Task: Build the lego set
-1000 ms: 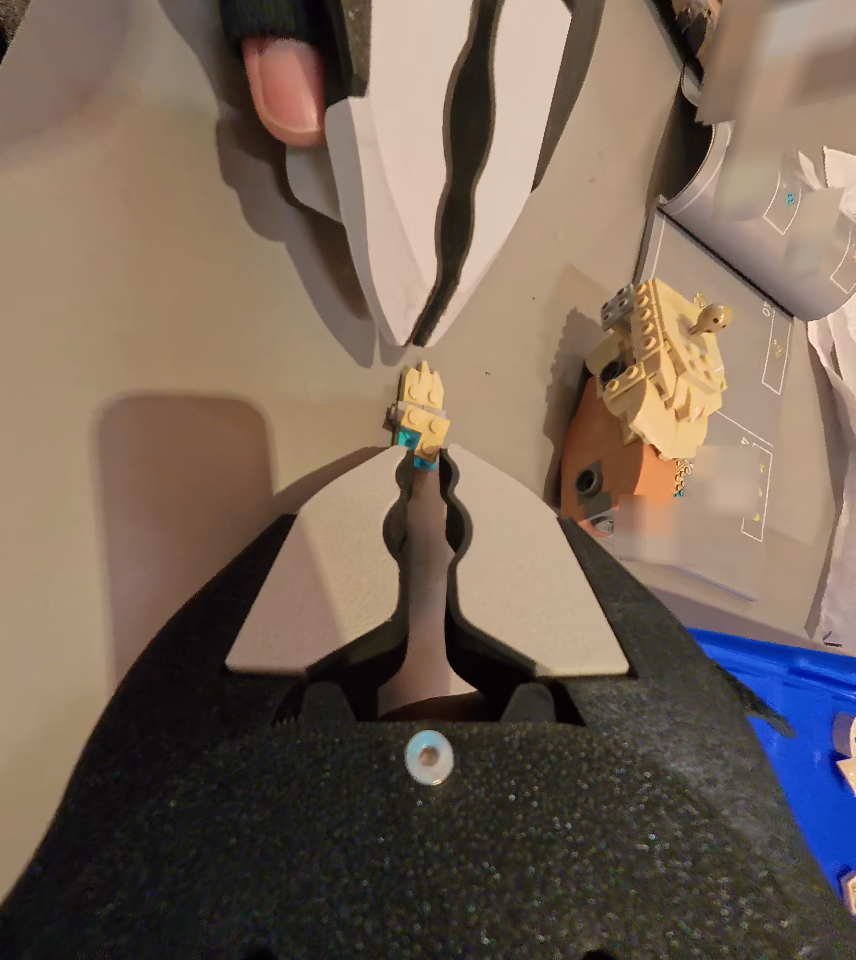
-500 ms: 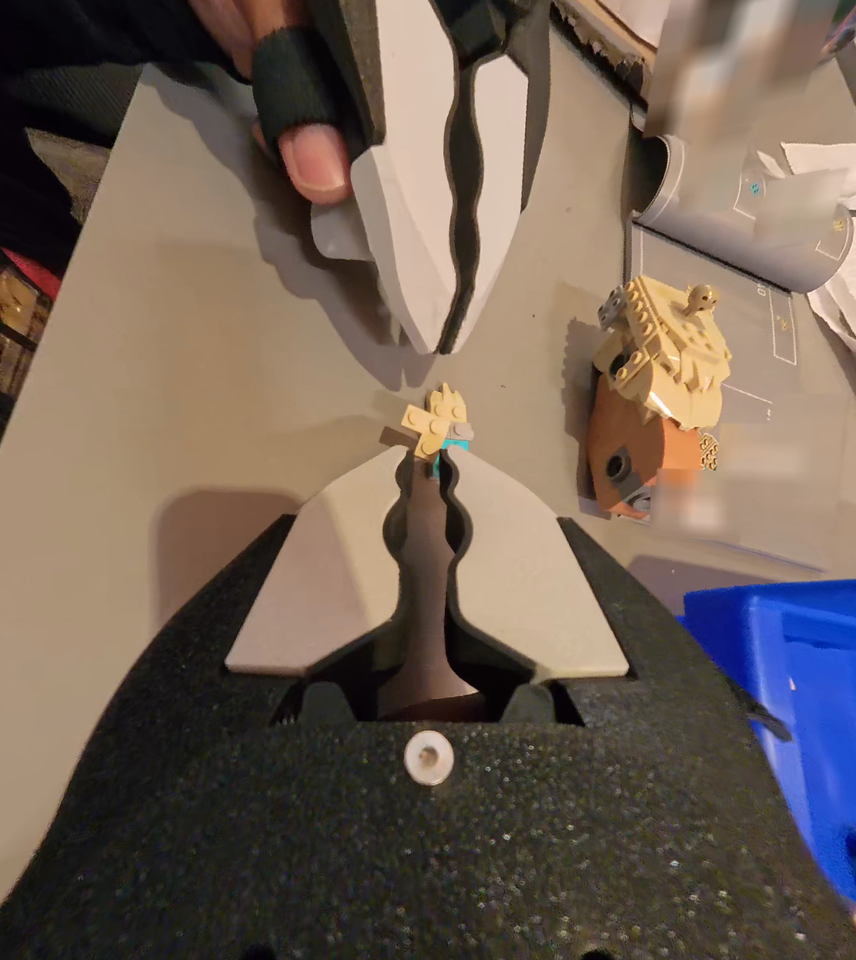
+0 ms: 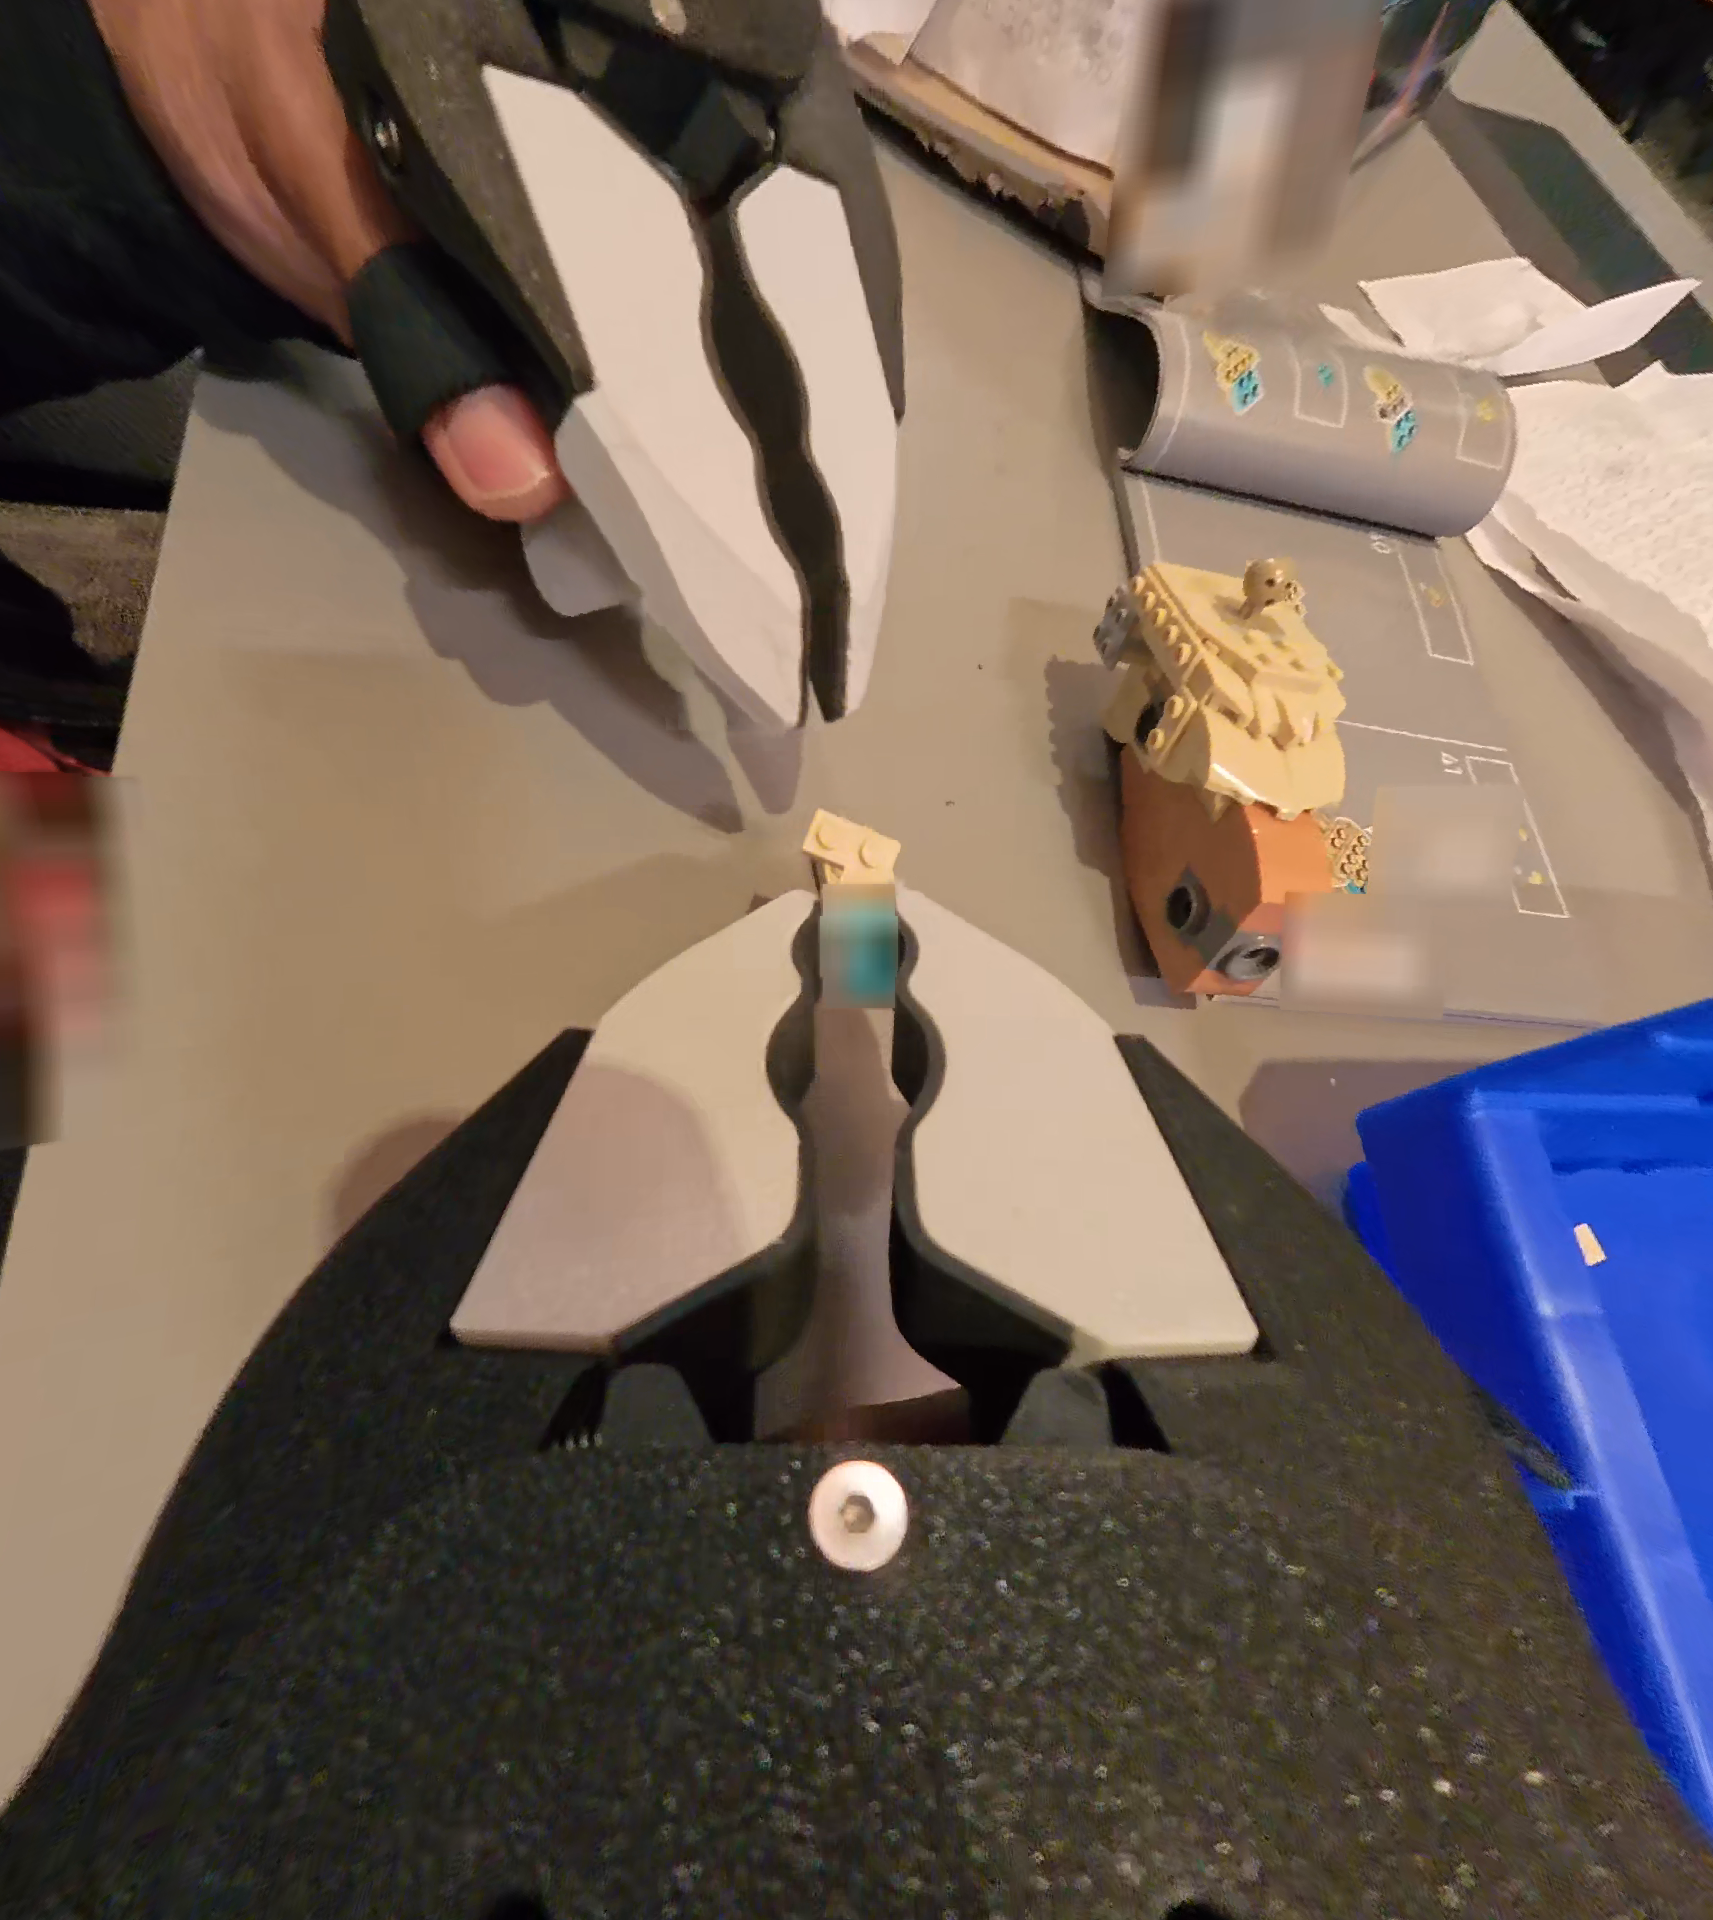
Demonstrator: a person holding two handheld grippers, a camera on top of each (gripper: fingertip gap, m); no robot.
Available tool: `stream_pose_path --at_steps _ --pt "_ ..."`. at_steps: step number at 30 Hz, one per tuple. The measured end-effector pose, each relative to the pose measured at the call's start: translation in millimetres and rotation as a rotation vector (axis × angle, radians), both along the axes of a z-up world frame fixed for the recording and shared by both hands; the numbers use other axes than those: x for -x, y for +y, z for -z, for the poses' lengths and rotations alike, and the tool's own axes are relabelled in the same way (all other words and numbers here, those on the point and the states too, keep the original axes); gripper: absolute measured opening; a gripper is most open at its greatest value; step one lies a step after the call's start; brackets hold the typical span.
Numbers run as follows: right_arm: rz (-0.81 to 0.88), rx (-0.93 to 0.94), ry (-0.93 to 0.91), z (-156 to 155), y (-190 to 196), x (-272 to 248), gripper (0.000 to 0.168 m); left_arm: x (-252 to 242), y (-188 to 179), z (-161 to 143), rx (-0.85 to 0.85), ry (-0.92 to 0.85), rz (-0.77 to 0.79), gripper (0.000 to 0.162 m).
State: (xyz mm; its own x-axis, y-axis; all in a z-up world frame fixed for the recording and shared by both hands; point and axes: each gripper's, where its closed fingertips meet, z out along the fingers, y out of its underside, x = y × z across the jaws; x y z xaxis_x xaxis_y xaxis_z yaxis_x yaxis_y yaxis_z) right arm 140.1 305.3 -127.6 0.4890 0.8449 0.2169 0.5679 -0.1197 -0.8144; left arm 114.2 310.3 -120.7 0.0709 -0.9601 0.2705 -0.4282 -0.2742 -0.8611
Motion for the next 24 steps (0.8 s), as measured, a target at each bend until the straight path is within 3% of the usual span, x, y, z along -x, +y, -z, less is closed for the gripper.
stream_pose_path --at_steps 3,9,24 --pt "0.014 0.009 0.021 -1.0 1.1 -3.1 0.009 4.0 1.9 -1.6 -0.059 0.006 0.007 0.011" --pt "0.042 0.017 0.072 -3.1 4.3 -10.4 0.009 19.8 18.9 17.5 -0.221 0.150 0.026 0.034" --pt "0.014 0.075 0.113 -0.5 2.2 -12.3 0.009 2.2 20.0 23.5 -0.365 0.135 0.339 0.032"
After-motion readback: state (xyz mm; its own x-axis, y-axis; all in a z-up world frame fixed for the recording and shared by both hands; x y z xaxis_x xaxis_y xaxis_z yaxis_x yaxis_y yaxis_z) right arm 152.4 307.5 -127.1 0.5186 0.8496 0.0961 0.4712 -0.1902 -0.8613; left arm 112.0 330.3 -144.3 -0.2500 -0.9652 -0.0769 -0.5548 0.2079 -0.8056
